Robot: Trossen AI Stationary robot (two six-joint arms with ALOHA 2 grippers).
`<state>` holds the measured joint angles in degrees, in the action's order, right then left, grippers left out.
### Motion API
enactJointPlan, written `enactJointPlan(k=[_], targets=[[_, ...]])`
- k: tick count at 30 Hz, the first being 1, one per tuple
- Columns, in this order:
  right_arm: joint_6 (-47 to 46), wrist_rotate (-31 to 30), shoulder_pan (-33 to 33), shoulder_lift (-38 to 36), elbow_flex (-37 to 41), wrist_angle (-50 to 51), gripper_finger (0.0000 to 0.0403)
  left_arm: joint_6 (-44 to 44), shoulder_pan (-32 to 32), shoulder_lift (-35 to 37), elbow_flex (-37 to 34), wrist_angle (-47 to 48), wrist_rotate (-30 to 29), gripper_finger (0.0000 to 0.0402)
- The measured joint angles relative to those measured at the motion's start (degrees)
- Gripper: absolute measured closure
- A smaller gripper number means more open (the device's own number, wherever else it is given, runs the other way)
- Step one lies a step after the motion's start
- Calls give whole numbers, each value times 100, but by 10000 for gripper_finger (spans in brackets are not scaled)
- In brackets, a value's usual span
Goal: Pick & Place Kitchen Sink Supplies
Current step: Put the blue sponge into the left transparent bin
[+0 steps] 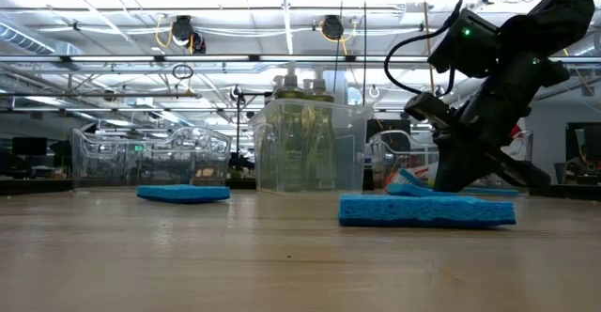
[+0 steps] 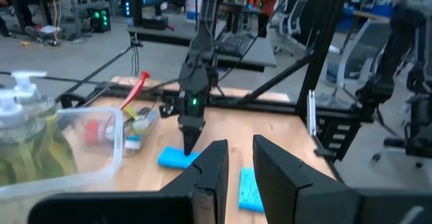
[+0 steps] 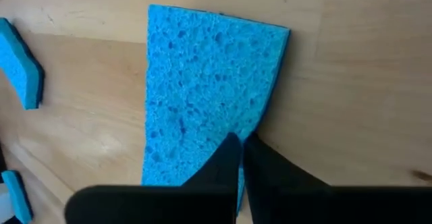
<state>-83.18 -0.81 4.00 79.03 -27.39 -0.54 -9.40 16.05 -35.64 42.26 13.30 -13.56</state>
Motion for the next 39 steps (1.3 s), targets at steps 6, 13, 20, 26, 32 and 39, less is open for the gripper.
enactJointPlan(k=[6,13,20,26,32,39], targets=[[143,28,-156,12,15,-996,402,-260,0,2,0,-196,-2,330],[574,63,-350,4,13,-2677,402,-442,0,-92,0,-664,-4,330],[1152,85,-525,0,6,-4354,403,-437,0,-484,0,-1233,-4,330],[1718,100,-604,-3,2,-5488,403,-428,0,-921,0,-1650,-200,330],[2119,87,-600,-5,-45,-5840,403,-430,0,-1277,0,-2032,-1076,330],[2928,205,-532,-35,-532,-5321,403,-431,0,-1537,0,-2570,-1499,330]])
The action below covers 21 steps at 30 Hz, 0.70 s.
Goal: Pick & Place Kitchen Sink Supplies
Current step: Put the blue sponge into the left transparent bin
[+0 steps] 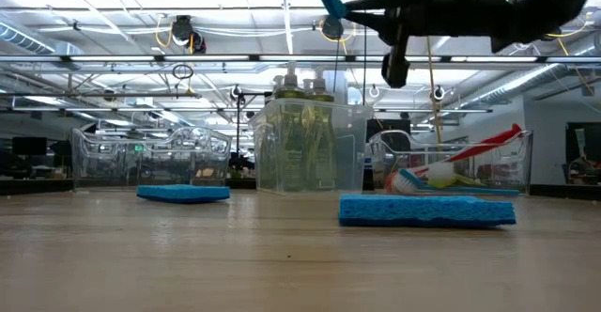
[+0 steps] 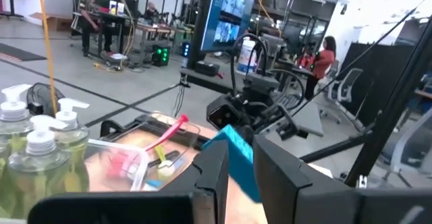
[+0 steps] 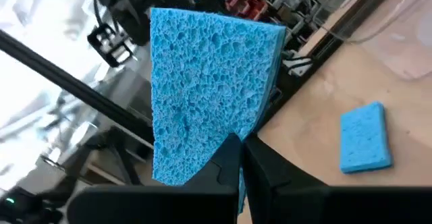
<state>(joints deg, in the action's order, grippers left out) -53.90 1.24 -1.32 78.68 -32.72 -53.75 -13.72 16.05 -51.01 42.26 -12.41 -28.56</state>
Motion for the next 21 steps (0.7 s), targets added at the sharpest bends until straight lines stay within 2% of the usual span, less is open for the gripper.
enactJointPlan(k=[3,9,14,18,21], targets=[[415,190,100,-126,-379,827,403,-17,0,-88,0,-216,0,330],[1507,131,285,-394,-1162,2650,403,-335,0,-331,0,-453,-4,329],[2475,-473,304,-417,-1831,3698,403,-553,0,-570,0,-564,-4,329],[3048,-986,302,-428,-2152,3953,403,-634,-14,-751,0,-676,-3,324],[3423,-1317,302,-418,-2260,3986,403,-664,-62,-893,0,-858,1,302]])
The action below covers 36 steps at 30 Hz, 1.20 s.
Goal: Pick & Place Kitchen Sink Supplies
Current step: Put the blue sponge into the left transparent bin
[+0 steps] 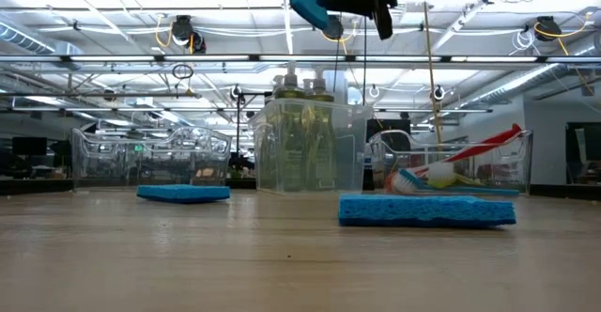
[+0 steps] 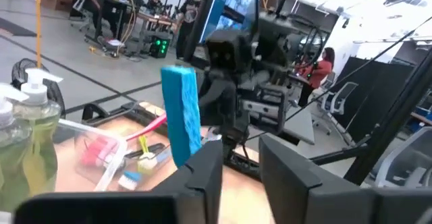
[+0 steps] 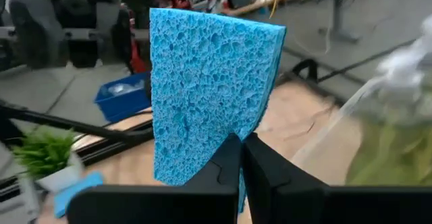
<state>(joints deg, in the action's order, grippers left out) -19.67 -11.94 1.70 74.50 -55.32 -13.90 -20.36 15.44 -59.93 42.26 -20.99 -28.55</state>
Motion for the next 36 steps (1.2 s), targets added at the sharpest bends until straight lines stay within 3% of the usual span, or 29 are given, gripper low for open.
enactJointPlan(k=[8,13,36], targets=[[782,-496,20,-2,-163,-65,403,-253,-338,-458,0,-224,-104,195],[886,-791,24,0,-163,-60,403,40,-525,-817,0,-740,-100,156],[840,-770,59,53,-163,1,403,373,-1301,-1975,529,-998,8,136]])
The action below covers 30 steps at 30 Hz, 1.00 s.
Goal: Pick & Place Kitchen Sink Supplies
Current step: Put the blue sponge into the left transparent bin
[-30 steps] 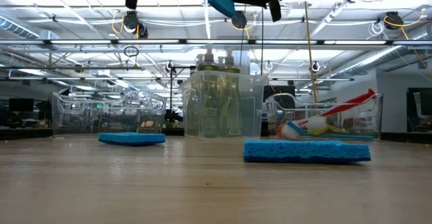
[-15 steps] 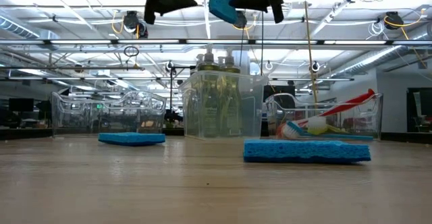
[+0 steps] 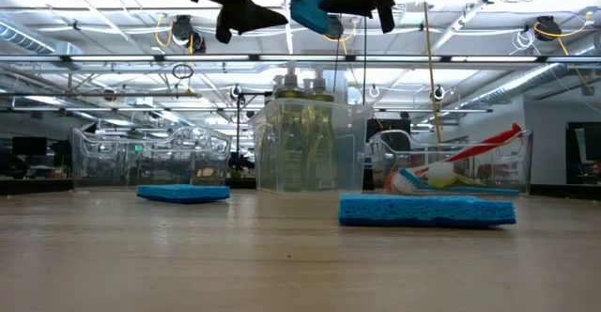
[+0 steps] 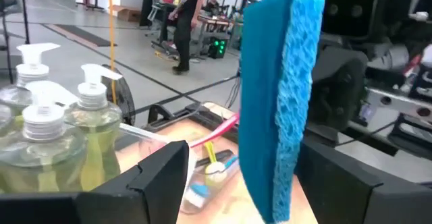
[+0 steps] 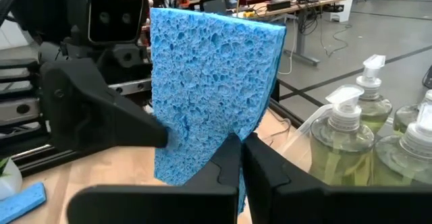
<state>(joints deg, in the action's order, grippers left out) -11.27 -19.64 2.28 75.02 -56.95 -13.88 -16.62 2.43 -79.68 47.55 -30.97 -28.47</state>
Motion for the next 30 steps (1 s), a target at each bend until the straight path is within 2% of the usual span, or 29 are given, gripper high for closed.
enactJointPlan(k=[7,12,17,21,27,30], targets=[[-113,16,0,0,0,-2,403,-6,-156,4,0,-3,43,151],[-153,120,0,0,0,-68,403,-115,-255,-72,-2,-53,320,164],[-175,180,0,0,0,-87,403,-355,-322,-142,-6,-73,373,191],[-175,188,0,1,2,-118,403,-537,-384,-134,-4,-108,658,244],[-177,223,-4,-1,2,-112,403,-648,-522,-136,-4,-193,1202,378],[-177,286,-4,-5,2,-114,403,-826,-569,-136,-4,-191,1305,386]])
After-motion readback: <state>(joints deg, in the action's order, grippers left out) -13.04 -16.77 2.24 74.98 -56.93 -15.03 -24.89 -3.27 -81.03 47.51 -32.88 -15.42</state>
